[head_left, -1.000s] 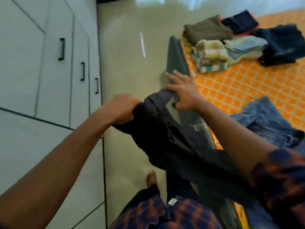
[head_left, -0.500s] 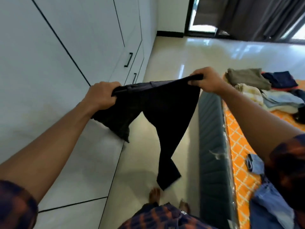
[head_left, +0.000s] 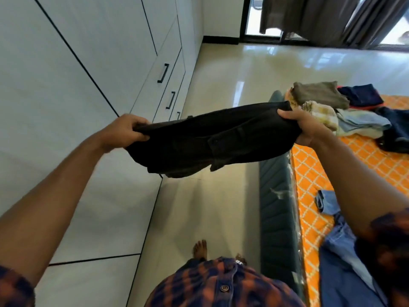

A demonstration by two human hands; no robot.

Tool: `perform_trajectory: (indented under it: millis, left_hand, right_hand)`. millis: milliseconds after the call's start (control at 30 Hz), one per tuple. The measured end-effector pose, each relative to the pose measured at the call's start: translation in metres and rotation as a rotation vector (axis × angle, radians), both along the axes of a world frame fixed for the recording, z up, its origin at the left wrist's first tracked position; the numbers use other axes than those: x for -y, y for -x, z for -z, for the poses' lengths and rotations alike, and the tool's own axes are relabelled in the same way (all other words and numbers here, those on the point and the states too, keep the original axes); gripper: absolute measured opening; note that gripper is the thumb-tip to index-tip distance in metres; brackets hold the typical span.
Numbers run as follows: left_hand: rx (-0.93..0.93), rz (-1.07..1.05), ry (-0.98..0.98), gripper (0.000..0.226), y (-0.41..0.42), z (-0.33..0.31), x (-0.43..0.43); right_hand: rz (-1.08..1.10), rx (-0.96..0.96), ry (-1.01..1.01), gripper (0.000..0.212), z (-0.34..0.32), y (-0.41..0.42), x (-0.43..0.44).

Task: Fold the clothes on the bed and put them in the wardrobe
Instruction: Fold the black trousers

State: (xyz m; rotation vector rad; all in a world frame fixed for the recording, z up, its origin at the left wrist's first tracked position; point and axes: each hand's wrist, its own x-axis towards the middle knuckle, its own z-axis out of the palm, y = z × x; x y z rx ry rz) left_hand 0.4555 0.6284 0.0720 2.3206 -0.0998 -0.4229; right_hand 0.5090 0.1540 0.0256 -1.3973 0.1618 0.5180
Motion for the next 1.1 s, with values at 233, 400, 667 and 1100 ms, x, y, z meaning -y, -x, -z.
perform_trajectory:
  millis: [233,400,667,1100]
  left_hand:
    - [-0.184,-0.321,0.945,0.035,-0.028,-0.016,0.025]
    - [-0.663,-0.247,0.956,0.075,-0.012,0.058,0.070]
    - [-0.406,-0.464,0.742,0.025,0.008,0.125,0.090]
    - [-0.057,0.089,0.329,0.015,-0.046,-0.001,0.118]
  right_hand:
    - [0.178,0.019,-0.235,0.025,-0.043,0.006,0.016]
    - [0.251,-0.093,-0.194,0.037,-0.029,-0.004,-0.007]
    - [0.372,-0.204,0.053,0.022,0.011,0.010,0.004]
    - [0.424,0.545,0.953,0.044,0.109,0.063,-0.044]
